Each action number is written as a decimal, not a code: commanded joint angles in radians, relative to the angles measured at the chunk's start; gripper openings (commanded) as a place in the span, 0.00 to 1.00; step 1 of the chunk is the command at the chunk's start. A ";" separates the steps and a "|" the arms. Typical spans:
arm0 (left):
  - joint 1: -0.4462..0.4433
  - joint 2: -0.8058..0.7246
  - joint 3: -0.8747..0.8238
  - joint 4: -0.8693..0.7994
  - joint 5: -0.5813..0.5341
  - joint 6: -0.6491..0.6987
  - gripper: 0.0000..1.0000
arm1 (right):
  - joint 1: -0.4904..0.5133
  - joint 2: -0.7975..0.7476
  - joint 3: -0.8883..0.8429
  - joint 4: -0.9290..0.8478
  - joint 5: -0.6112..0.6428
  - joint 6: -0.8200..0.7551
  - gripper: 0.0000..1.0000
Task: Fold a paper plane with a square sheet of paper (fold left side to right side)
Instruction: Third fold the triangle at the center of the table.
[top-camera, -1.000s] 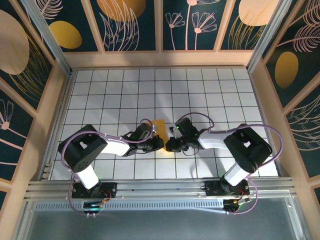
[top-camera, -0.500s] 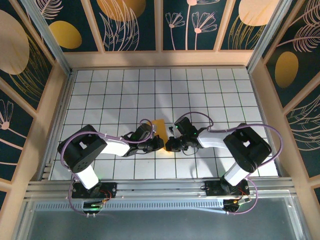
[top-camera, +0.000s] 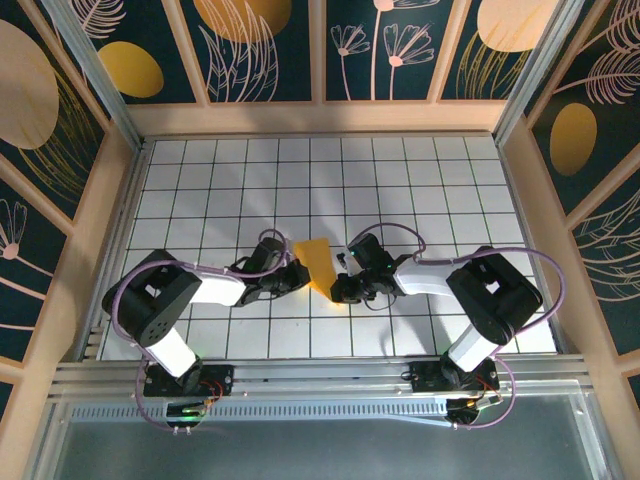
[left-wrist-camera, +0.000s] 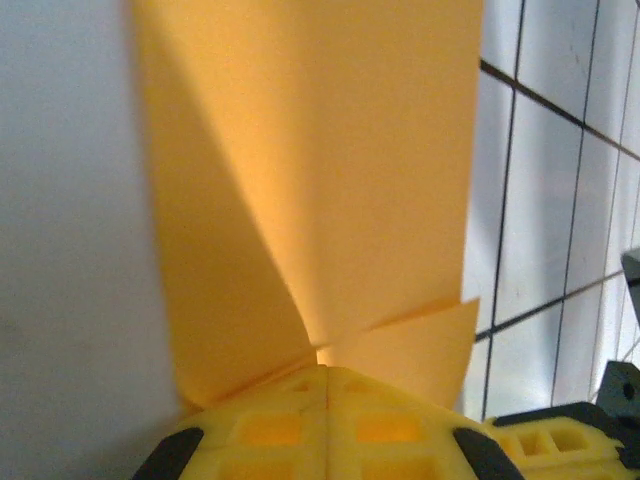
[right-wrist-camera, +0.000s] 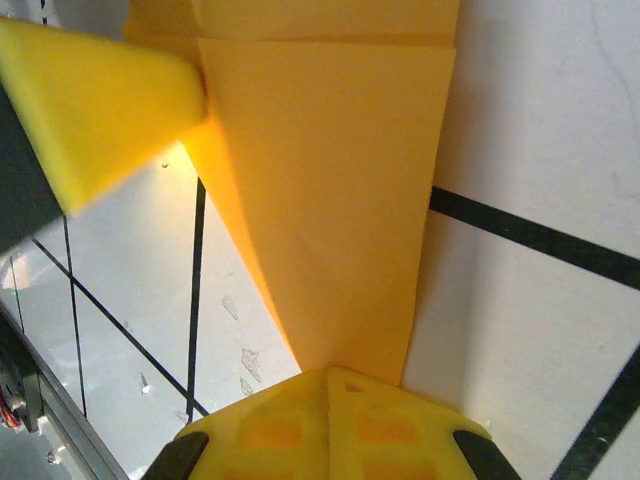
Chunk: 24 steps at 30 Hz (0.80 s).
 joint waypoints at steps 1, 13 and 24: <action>0.055 -0.005 -0.038 -0.119 -0.108 0.072 0.07 | 0.008 0.073 -0.045 -0.166 0.170 -0.021 0.00; 0.122 -0.110 -0.049 -0.158 -0.098 0.137 0.05 | 0.009 0.060 -0.044 -0.155 0.152 -0.013 0.00; -0.012 -0.168 -0.007 -0.092 0.003 0.117 0.00 | 0.009 0.065 -0.037 -0.140 0.148 -0.001 0.00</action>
